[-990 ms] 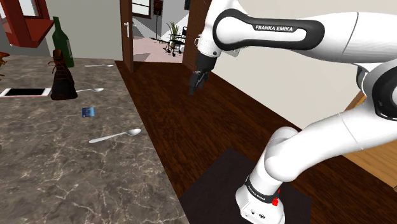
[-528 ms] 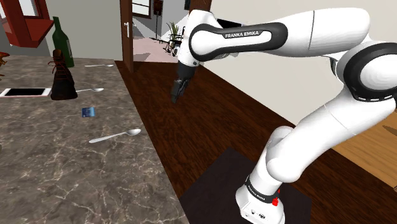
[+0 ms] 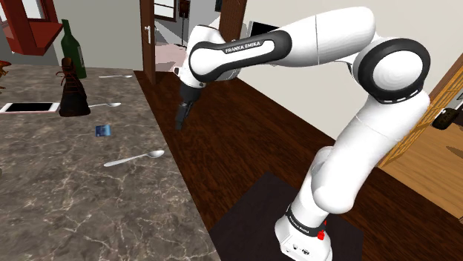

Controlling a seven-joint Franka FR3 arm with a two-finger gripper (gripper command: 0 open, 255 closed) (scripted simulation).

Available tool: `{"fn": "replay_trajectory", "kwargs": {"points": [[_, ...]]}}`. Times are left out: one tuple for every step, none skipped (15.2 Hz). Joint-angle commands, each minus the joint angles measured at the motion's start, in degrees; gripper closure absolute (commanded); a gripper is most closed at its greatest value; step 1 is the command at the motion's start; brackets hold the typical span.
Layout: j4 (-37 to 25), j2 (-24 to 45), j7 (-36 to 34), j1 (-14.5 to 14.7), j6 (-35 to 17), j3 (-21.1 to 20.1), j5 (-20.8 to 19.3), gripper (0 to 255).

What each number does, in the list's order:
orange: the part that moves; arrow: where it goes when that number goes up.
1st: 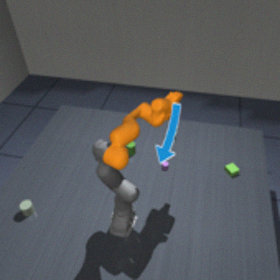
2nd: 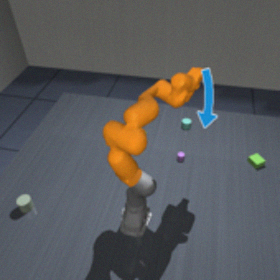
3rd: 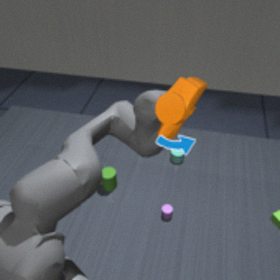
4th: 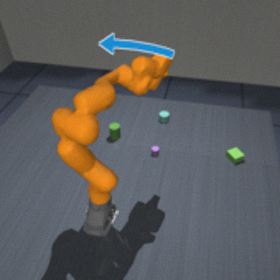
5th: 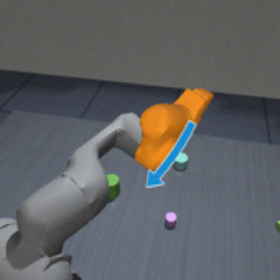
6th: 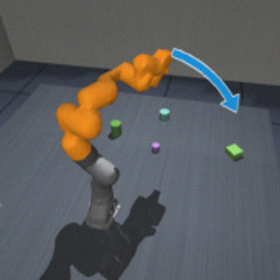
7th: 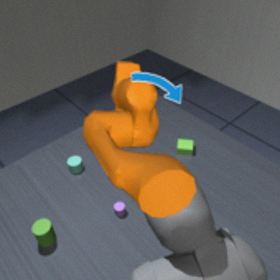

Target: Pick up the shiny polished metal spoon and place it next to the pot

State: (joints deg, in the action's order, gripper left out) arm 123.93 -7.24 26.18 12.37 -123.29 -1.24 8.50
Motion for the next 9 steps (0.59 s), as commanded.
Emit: {"fn": "replay_trajectory", "kwargs": {"points": [[-2.4, 4.1, 2.5, 0.9, -1.6, -0.5, 1.2, 0], [-3.6, 5.9, 3.7, 1.3, -2.3, -0.8, 1.7, 0], [-4.8, 7.7, 4.9, 1.7, -2.8, -1.1, 2.2, 0], [-6.1, 9.5, 6.0, 2.0, -3.3, -1.5, 2.7, 0], [-7.3, 11.3, 7.2, 2.3, -3.8, -1.8, 3.2, 0], [-8.7, 13.1, 8.3, 2.6, -4.2, -2.3, 3.6, 0], [-10.0, 14.9, 9.3, 2.9, -4.6, -2.7, 4.0, 0], [-11.5, 16.6, 10.4, 3.2, -4.9, -3.1, 4.3, 0], [-12.9, 18.4, 11.4, 3.5, -5.2, -3.6, 4.6, 0]]}}
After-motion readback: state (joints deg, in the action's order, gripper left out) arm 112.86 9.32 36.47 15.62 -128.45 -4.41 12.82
